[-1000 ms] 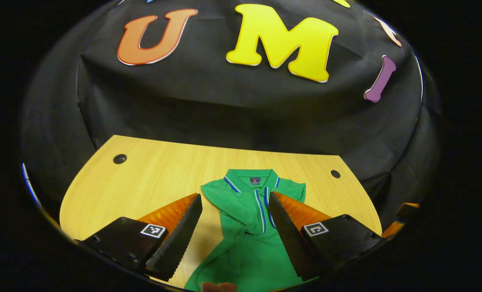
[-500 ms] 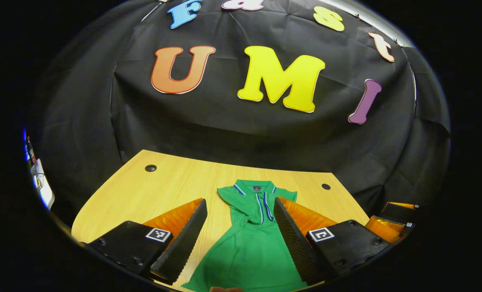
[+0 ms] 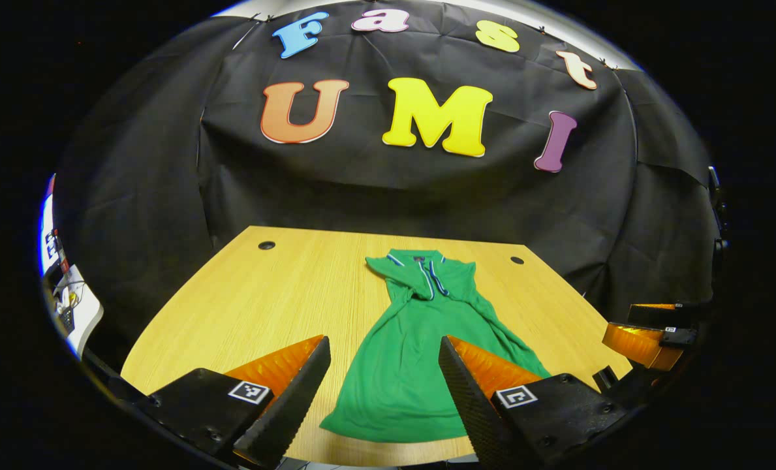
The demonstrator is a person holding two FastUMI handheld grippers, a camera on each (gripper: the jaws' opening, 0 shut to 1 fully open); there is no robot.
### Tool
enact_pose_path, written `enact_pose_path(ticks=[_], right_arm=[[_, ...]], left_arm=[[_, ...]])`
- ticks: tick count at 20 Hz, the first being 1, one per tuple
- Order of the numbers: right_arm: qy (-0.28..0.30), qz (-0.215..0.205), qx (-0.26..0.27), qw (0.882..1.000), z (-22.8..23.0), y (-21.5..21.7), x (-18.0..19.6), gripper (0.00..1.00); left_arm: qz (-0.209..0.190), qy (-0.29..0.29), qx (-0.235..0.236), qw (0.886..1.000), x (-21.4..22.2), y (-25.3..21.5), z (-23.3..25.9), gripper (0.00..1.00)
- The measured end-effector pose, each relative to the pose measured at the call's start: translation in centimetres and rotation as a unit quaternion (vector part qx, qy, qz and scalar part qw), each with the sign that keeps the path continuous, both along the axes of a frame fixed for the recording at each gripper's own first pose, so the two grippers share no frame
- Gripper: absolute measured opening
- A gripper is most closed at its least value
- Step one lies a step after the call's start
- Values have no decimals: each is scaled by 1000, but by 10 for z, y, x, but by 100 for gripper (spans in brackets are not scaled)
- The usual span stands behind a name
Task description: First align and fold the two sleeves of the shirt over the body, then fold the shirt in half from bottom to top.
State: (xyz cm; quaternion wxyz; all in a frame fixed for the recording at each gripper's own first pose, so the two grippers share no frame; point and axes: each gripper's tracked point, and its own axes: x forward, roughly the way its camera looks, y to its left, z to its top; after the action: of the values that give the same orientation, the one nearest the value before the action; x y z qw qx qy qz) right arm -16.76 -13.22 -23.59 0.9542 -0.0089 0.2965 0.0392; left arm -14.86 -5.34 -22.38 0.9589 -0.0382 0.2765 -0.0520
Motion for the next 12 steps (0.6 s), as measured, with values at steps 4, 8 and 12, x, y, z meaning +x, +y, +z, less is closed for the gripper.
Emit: enact_pose_path(ticks=[4, 8, 12], right_arm=[[50, -10, -14, 999, -46, -17, -9, 97], [100, -6, -28, 995, -98, -29, -3, 97], [126, -8, -41, 991, -143, -41, 6, 97]], left_arm=[[-19, 18, 28, 999, -13, 9, -40, 100], [-23, 63, 30, 997, -18, 24, -93, 100], [-14, 92, 18, 996, -19, 30, -132, 100]])
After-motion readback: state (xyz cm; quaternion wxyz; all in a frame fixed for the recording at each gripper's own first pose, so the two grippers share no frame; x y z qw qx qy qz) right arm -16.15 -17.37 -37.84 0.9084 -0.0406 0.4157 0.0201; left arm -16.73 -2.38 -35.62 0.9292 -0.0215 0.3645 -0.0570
